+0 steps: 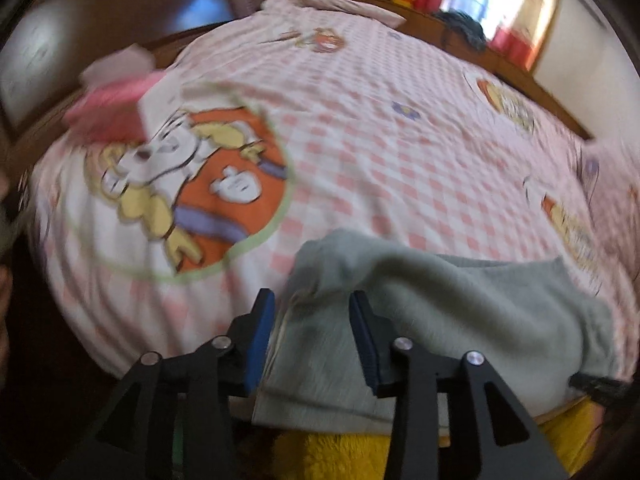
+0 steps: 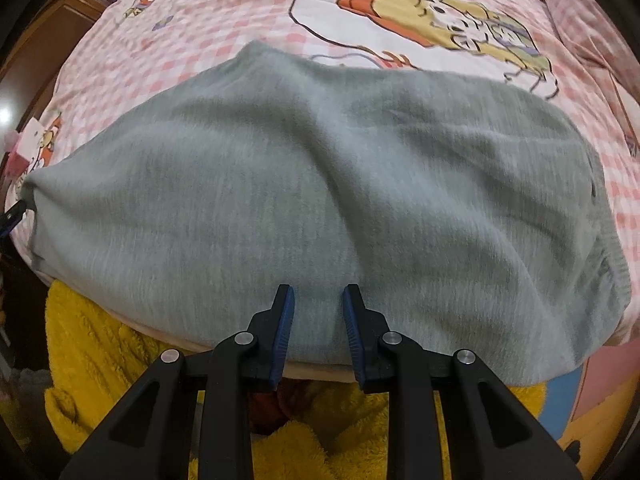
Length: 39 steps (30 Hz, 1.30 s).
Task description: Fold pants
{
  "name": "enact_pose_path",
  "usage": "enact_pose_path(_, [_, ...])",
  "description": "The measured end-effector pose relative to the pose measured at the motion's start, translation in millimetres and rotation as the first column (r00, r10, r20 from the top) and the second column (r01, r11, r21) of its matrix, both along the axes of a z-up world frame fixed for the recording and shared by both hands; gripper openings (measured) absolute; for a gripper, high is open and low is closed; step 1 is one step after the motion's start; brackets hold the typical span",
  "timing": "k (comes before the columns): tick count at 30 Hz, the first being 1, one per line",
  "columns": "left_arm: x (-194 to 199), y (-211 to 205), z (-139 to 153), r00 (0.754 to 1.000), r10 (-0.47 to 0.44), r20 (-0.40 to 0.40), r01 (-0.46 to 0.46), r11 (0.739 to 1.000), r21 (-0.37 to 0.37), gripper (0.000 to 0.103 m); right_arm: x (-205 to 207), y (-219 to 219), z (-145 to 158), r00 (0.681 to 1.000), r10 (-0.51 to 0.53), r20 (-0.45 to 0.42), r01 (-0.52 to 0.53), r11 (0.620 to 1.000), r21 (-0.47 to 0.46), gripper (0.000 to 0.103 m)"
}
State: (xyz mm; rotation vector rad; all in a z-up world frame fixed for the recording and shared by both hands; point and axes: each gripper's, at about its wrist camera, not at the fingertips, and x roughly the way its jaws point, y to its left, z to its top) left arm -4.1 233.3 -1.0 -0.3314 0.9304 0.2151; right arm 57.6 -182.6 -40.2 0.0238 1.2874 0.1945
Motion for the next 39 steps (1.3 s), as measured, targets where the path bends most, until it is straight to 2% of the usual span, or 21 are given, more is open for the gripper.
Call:
enact_pose_path(3, [-21.4,9.5,-2.2,0.999,0.051,0.001,-0.051,0.996,-0.068,0.041,6.3,11.0,4.9,1.000,0.020,0.022,-0.020,1.000,-0.001,0.026])
enact_pose_path(6, [-35.2,7.0,-6.8,0.999,0.053,-0.002,-0.053,0.991,-0.127,0.041,11.2,17.4,2.8,0.999,0.022,0.028,-0.022,1.000,0.004,0.027])
enact_pose_path(14, [-34.3,-20.2,-30.7,0.998,0.032,-0.058,-0.042,0.984,-0.171,0.040,11.9,19.4,-0.2,0.999,0.015,0.039,-0.016,1.000,0.012,0.028])
enact_pose_path(17, [-30.0,-16.1,-42.3,0.993,0.081,-0.087,-0.097,0.974,-0.206,0.040,8.8,14.5,-0.7,0.999,0.010,0.041,-0.011,0.999,0.031,0.028])
enact_pose_path(20, [-30.9,-6.3,-48.4,0.987,0.143,-0.080,-0.158,0.954,-0.255,0.040,6.2,12.5,-0.4,0.999,0.010,0.047,-0.012,0.999,0.036,0.029])
enact_pose_path(24, [-30.3,-0.8,-49.8,0.980,0.187,-0.068,-0.198,0.943,-0.269,0.039,6.2,12.4,-1.1,0.998,0.013,0.056,-0.015,0.999,0.032,0.029])
enact_pose_path(25, [-29.4,-0.9,-49.4,0.979,0.194,-0.065,-0.205,0.942,-0.266,0.033,6.4,12.5,-1.4,0.998,0.013,0.058,-0.015,0.999,0.032,0.029])
enact_pose_path(26, [-28.8,-0.2,-48.3,0.977,0.204,-0.066,-0.214,0.945,-0.248,0.017,6.4,12.3,-1.6,0.998,0.013,0.059,-0.015,0.999,0.032,0.029])
enact_pose_path(27, [-28.5,-0.9,-47.0,0.975,0.212,-0.070,-0.223,0.949,-0.225,0.012,6.8,12.2,-1.7,0.998,0.013,0.060,-0.015,0.999,0.033,0.029])
enact_pose_path(29, [-33.3,-0.5,-42.5,0.974,0.219,-0.056,-0.226,0.946,-0.231,0.006,7.4,12.3,-1.5,0.998,0.014,0.061,-0.016,0.999,0.039,0.029])
enact_pose_path(32, [-48.9,0.4,-29.6,0.975,0.220,-0.028,-0.220,0.945,-0.241,0.002,6.7,10.9,-1.0,0.998,0.011,0.056,-0.014,0.999,0.048,0.029])
enact_pose_path(35, [-64.8,-1.4,-19.8,0.977,0.214,-0.023,-0.214,0.954,-0.210,0.002,7.0,11.8,-0.4,0.999,0.011,0.051,-0.013,0.999,0.041,0.029])
enact_pose_path(39, [-69.5,-2.1,-31.7,0.978,0.196,-0.067,-0.205,0.962,-0.178,0.002,9.8,17.2,2.3,0.999,0.032,0.039,-0.032,0.999,0.009,0.029])
